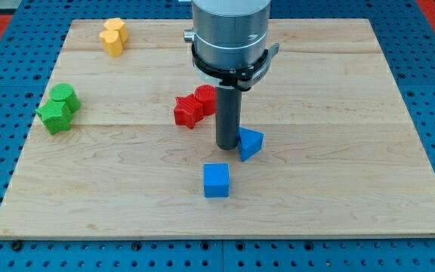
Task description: Move the blue triangle towards the top side of the board
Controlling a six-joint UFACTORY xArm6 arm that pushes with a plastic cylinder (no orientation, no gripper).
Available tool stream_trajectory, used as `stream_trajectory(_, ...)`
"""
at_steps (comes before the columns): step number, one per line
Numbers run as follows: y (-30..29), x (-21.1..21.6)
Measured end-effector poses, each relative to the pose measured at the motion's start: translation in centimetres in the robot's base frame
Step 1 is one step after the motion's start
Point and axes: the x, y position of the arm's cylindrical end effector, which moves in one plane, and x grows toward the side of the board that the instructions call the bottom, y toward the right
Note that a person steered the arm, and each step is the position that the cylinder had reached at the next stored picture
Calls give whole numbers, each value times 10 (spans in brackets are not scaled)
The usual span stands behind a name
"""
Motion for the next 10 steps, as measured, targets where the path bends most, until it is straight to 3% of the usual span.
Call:
stream_trajectory(8, 7, 6)
stream_trajectory(10, 38, 17)
